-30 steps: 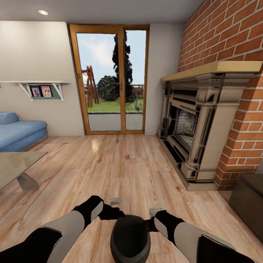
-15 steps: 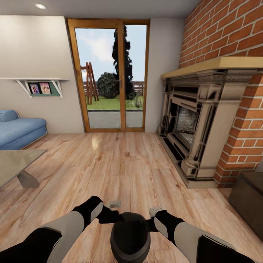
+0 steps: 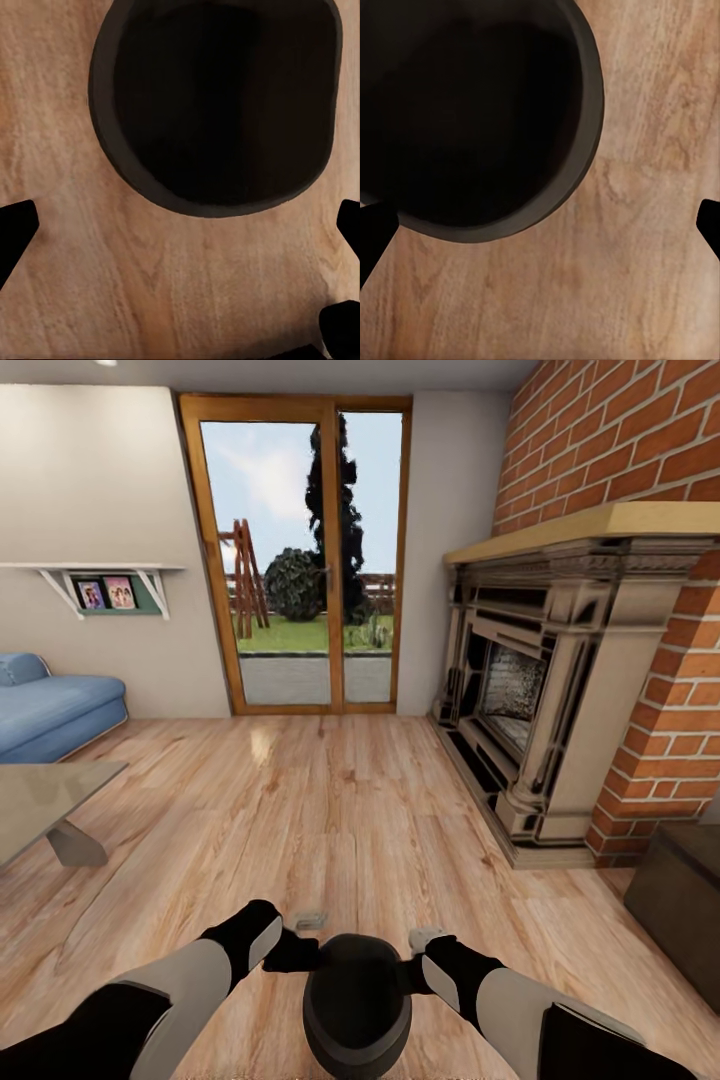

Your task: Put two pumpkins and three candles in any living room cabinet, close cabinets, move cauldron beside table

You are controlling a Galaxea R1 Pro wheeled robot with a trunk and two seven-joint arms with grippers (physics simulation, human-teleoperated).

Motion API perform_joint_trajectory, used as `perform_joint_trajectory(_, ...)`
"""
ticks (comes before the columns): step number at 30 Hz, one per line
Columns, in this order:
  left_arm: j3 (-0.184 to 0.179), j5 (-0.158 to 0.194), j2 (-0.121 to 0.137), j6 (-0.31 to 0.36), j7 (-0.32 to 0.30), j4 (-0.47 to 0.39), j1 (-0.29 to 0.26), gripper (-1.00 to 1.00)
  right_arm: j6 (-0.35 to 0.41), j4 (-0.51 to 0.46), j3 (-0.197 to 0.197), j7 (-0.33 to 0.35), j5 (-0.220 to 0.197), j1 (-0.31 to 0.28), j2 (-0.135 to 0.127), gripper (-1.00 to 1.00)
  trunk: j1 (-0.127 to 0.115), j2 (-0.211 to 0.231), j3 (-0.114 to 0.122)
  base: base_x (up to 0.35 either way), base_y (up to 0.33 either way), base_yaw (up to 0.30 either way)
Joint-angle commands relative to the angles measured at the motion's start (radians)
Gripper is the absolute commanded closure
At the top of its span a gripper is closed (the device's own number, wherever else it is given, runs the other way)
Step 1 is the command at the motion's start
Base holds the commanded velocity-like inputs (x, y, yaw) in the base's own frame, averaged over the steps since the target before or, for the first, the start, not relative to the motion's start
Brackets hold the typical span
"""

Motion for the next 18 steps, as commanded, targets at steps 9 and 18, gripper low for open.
perform_joint_trajectory(9,-0.007,0.007,-0.02,-0.054,0.083,0.024,0.0,-1.0,0.0,-0.002,0.008,-0.004,-0.005,-0.001,0.0,-1.0,0.0,0.0,-0.016,0.0,0.0,0.0)
perform_joint_trajectory(18,-0.009,0.006,-0.022,-0.29,0.082,0.084,0.0,-1.0,-0.004,-0.002,0.009,-0.004,-0.003,-0.001,0.001,-1.0,0.0,0.0,-0.03,0.0,0.0,0.0)
